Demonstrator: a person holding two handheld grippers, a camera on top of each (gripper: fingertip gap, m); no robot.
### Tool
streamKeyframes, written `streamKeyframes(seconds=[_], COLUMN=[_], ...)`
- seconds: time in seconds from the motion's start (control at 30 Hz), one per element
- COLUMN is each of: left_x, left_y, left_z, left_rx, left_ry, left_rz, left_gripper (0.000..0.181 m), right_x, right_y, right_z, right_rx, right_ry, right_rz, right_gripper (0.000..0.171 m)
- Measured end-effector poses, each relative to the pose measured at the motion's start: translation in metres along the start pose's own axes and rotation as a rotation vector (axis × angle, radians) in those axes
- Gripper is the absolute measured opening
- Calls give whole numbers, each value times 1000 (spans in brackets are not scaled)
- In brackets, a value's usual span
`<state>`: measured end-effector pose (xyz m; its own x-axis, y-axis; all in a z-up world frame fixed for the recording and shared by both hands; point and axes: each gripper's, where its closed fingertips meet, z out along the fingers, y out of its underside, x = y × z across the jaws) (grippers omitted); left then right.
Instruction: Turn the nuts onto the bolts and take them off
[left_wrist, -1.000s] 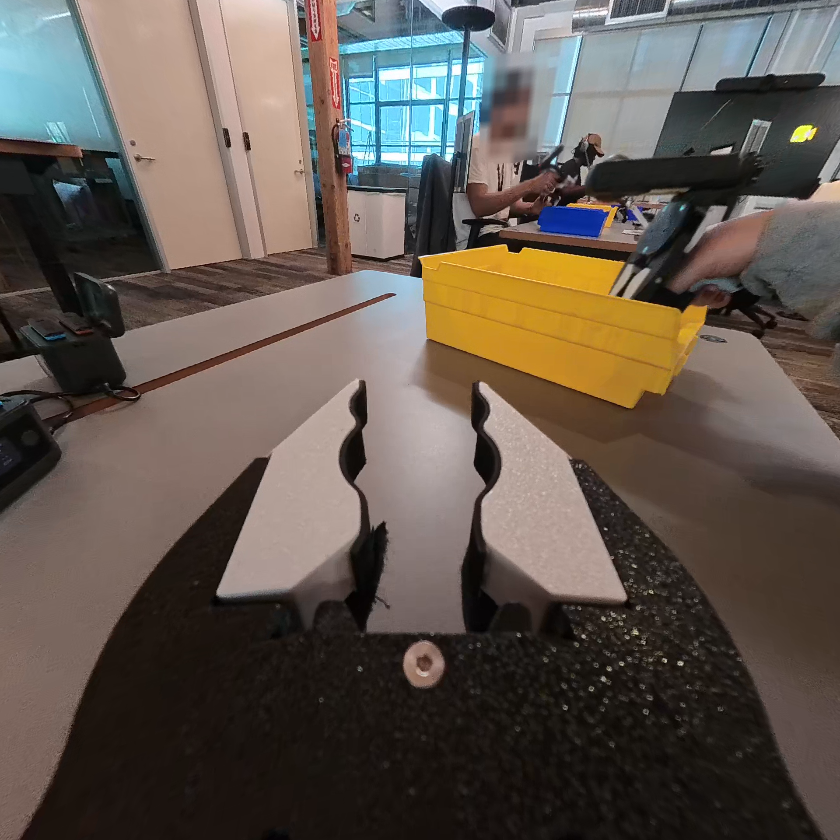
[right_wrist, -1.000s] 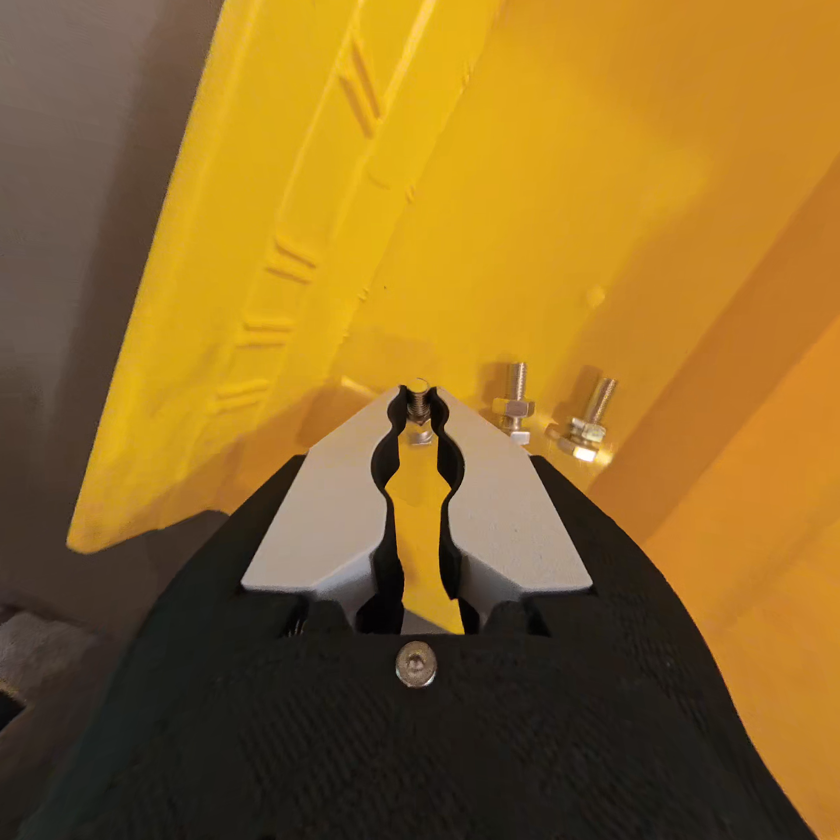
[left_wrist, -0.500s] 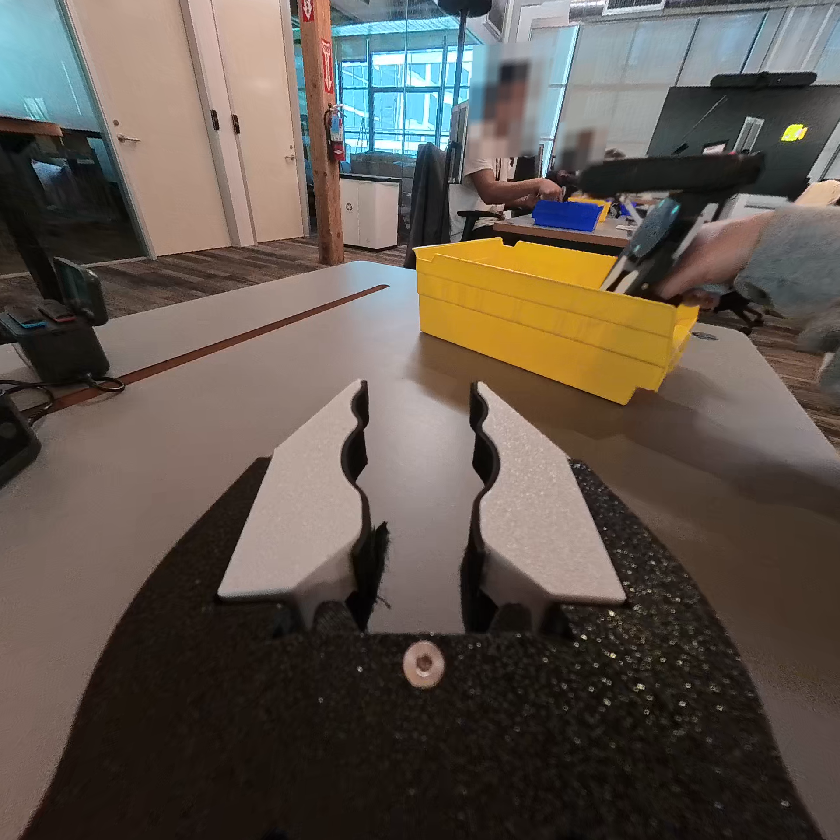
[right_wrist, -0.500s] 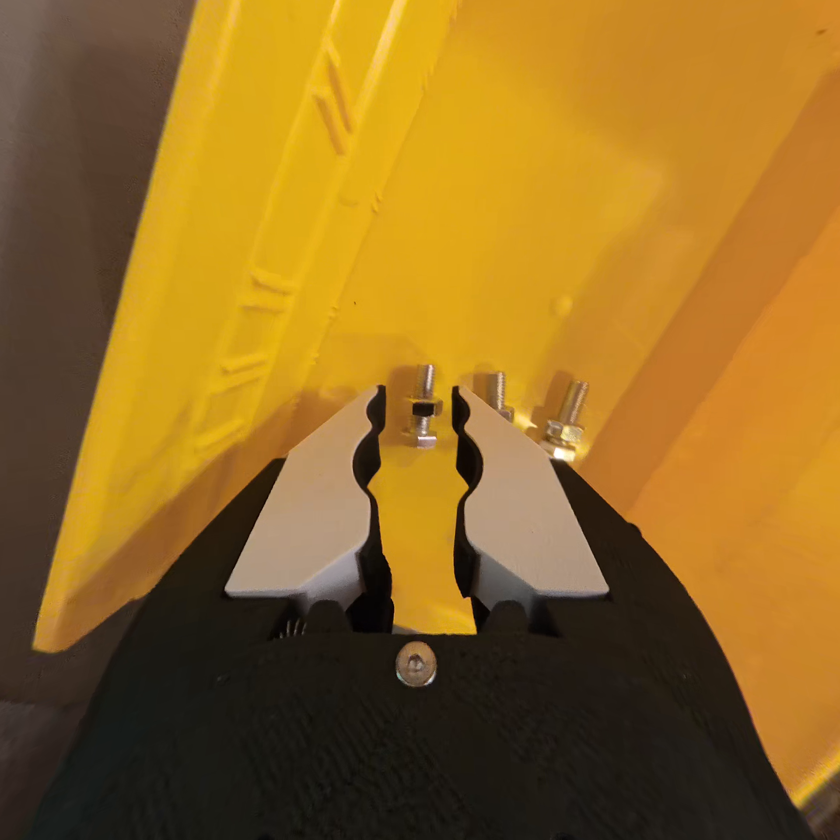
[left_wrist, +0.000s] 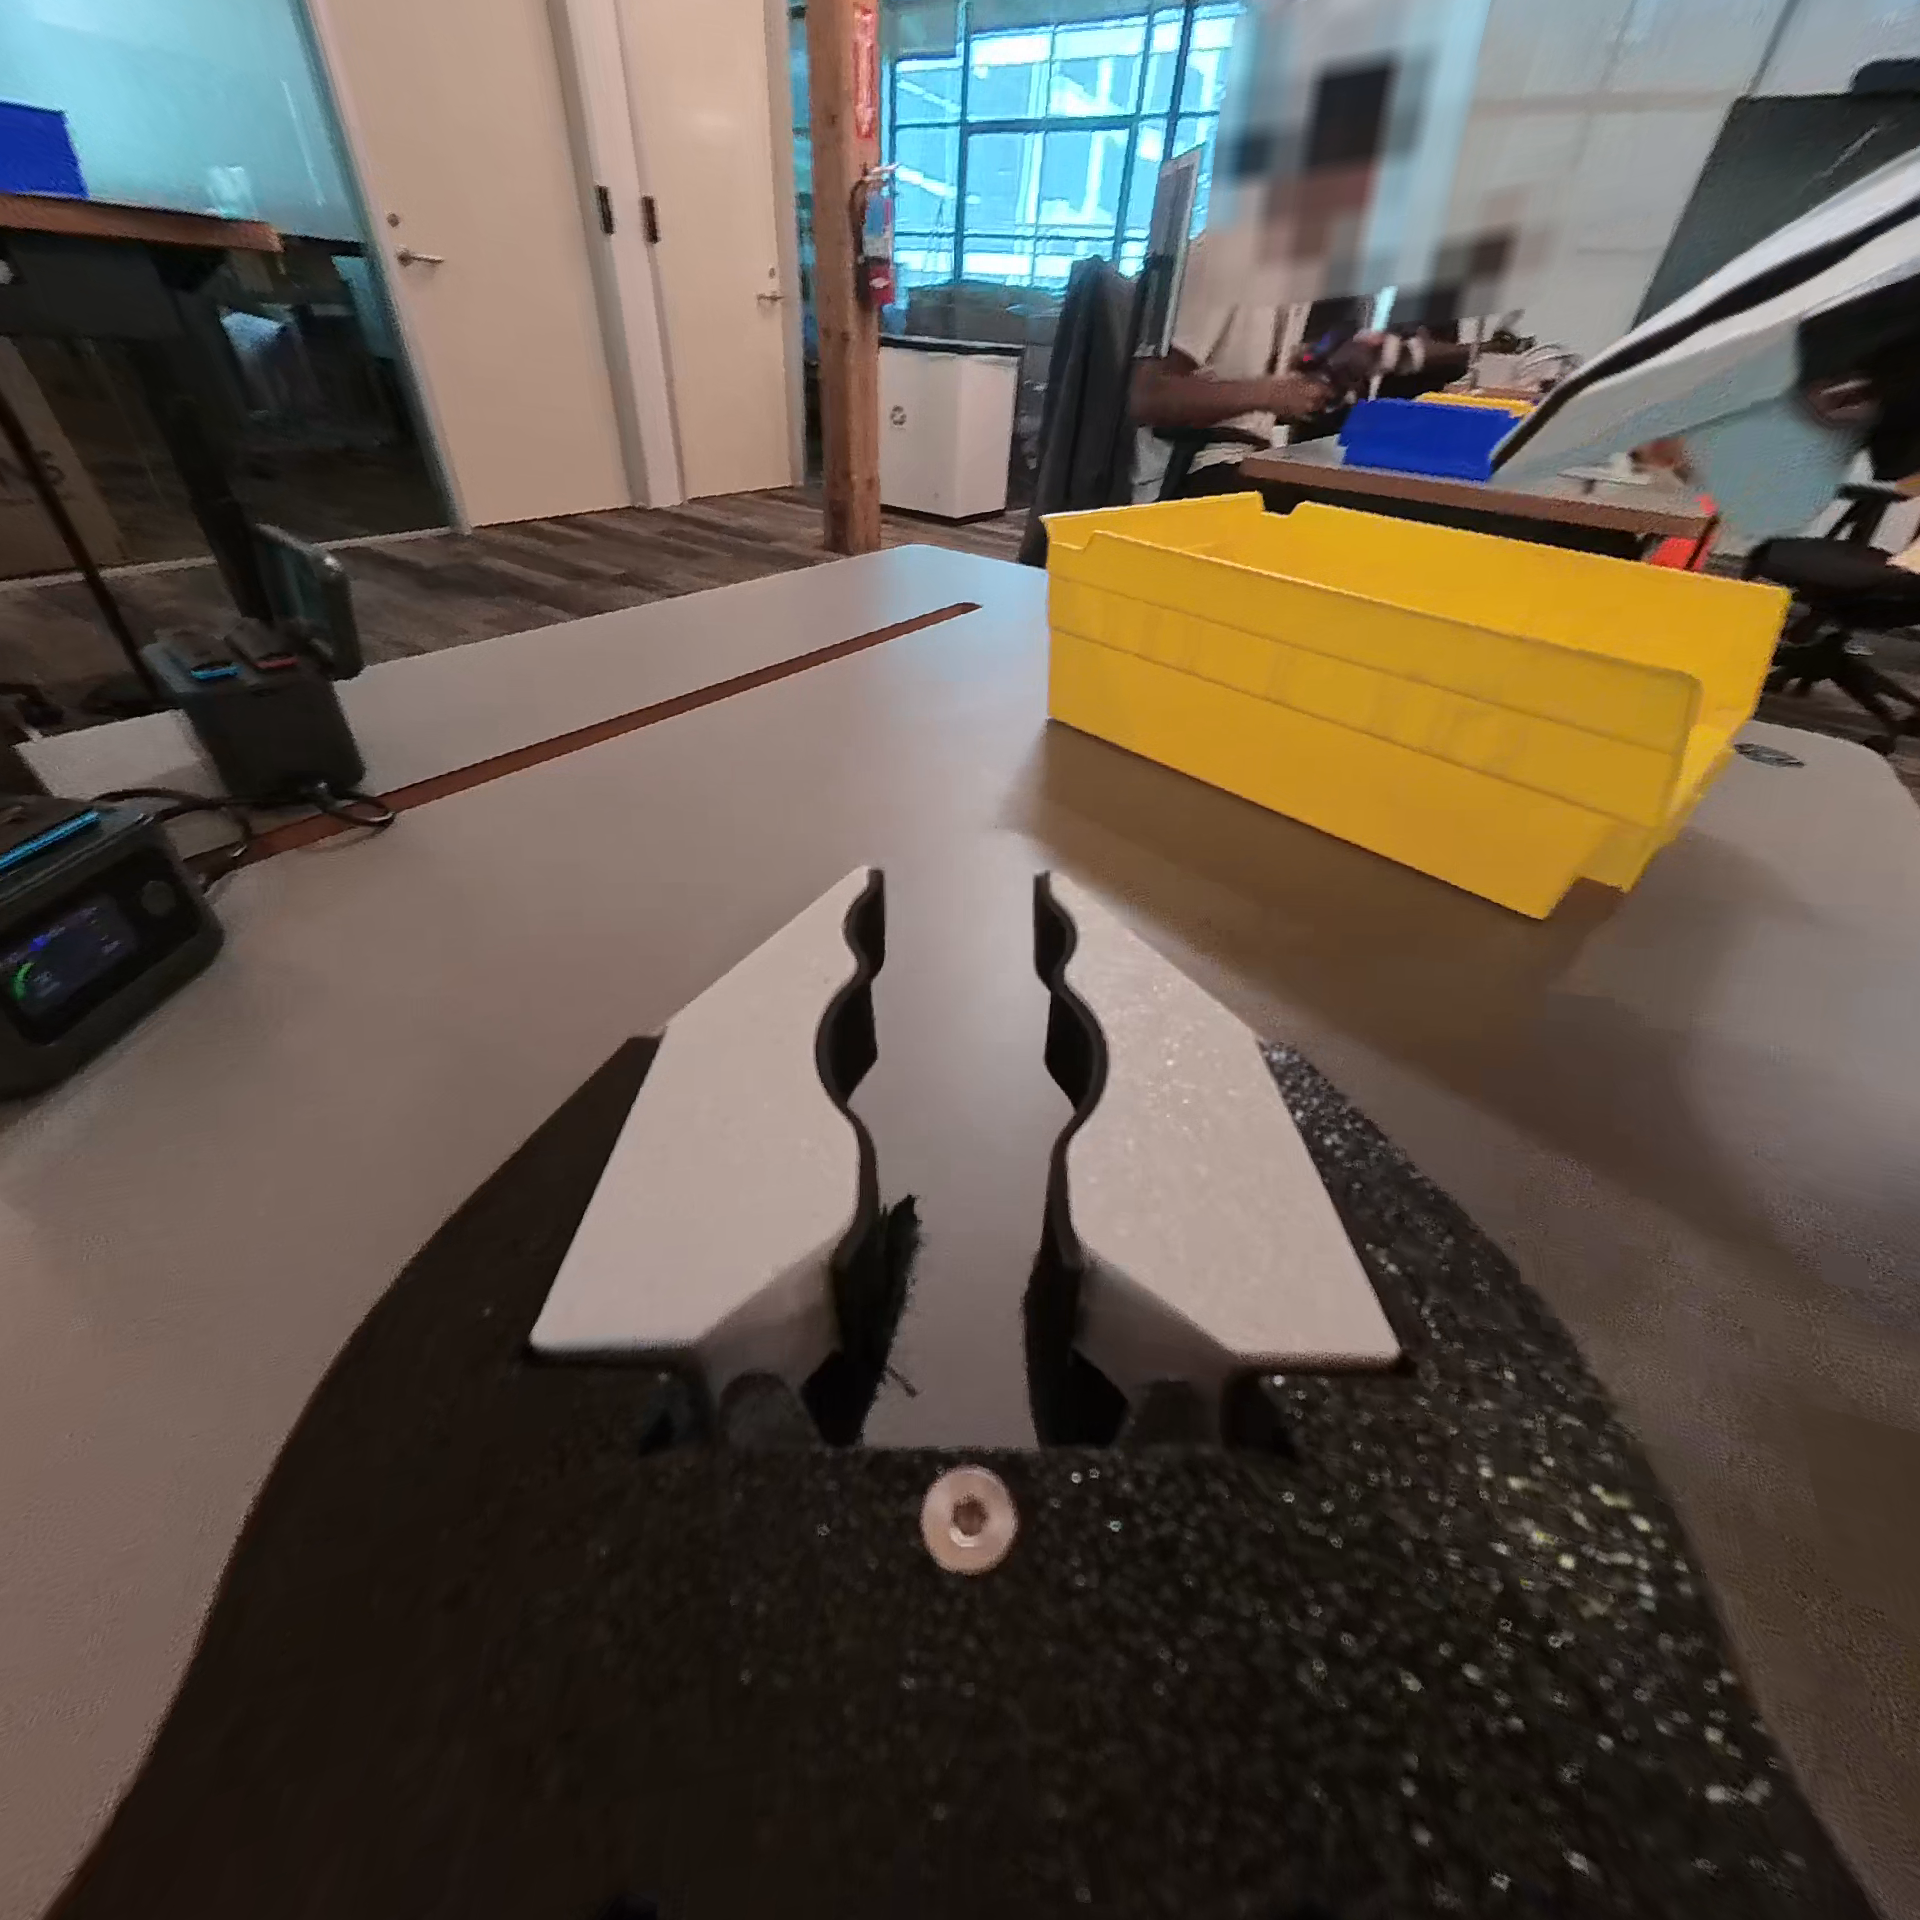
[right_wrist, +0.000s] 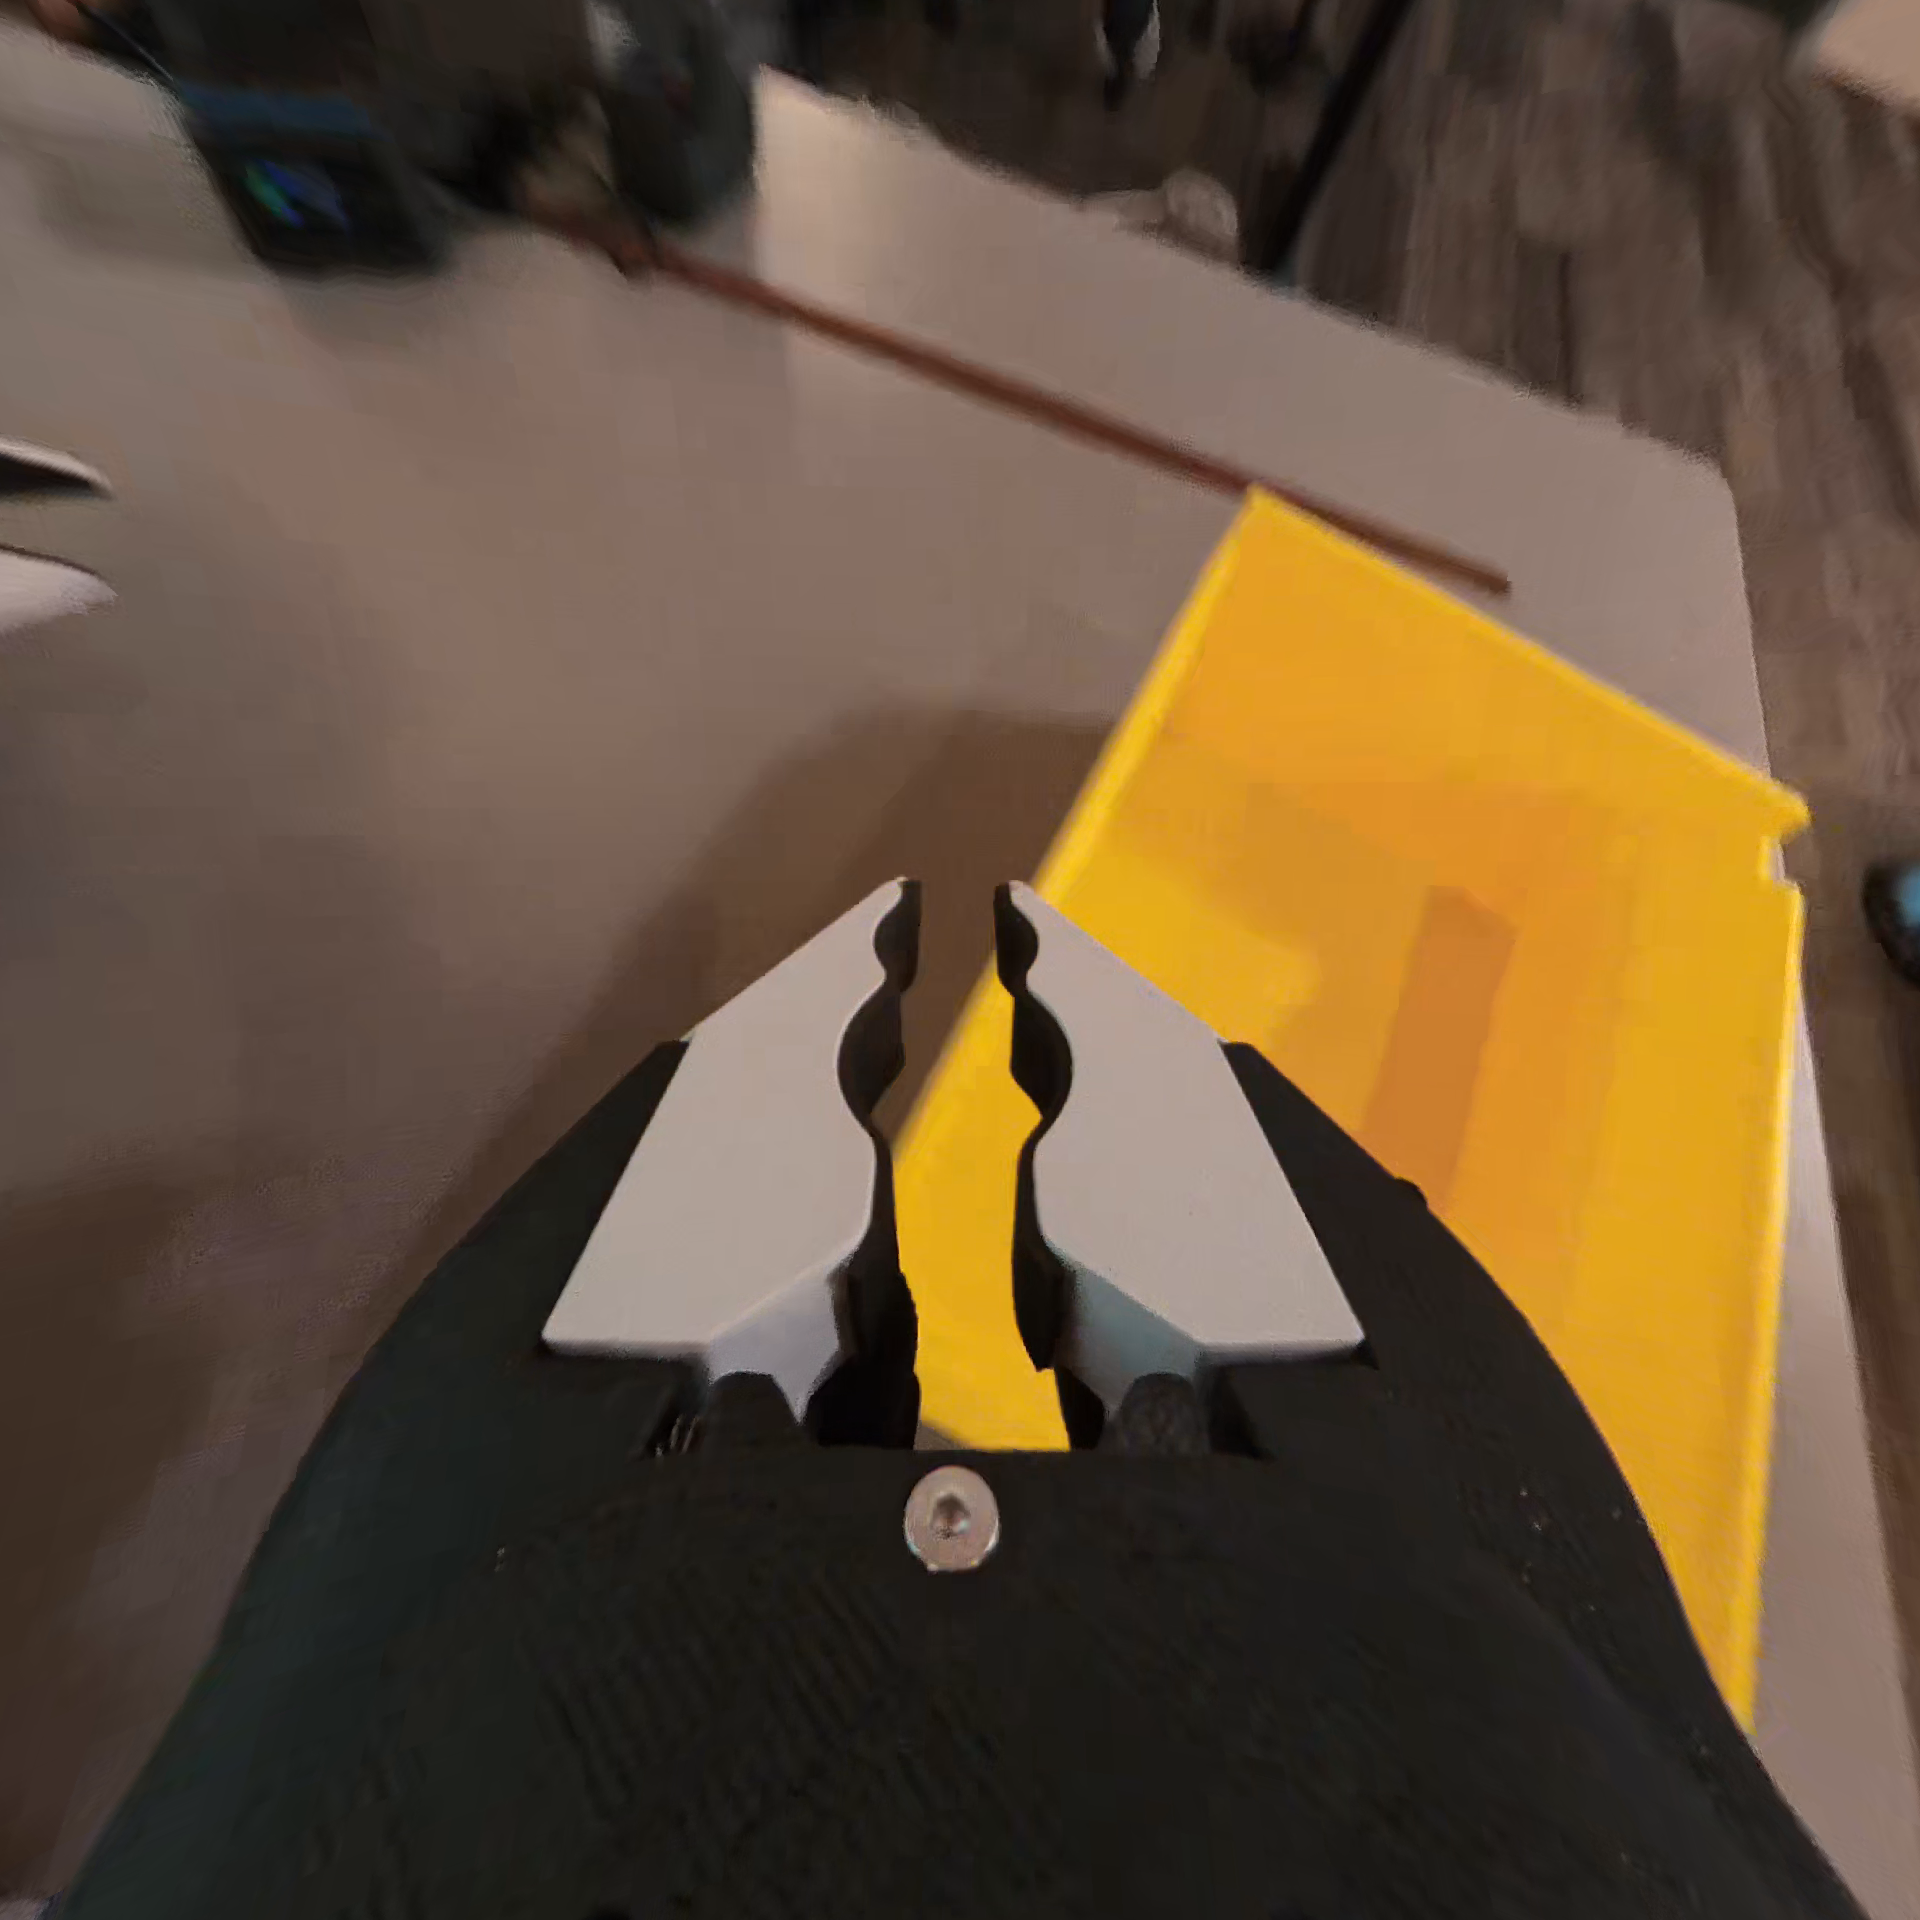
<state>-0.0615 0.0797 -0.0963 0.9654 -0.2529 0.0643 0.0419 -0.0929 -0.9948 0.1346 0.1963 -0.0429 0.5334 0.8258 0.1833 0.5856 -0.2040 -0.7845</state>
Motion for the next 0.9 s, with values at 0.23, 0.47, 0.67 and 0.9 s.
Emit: streamKeyframes(seconds=[0.23, 0.47, 0.67, 0.9], left_x=[-32, -47, -44, -39], left_y=[5, 3, -2, -2], left_z=[-2, -4, -7, -5], left_rx=[-29, -14, 21, 11], left_ry=[-198, -296, -330, -334], left_rz=[-45, -41, 35, 105], left_gripper=[0, 0, 0, 0], right_x=[-91, -121, -120, -141], right_y=[-46, -45, -56, -59], right_z=[42, 102, 106, 86], right_rx=[341, 548, 692, 832], right_ry=[-150, -18, 67, 44], right_rz=[-72, -160, -174, -299], right_gripper=[9, 9, 5, 0])
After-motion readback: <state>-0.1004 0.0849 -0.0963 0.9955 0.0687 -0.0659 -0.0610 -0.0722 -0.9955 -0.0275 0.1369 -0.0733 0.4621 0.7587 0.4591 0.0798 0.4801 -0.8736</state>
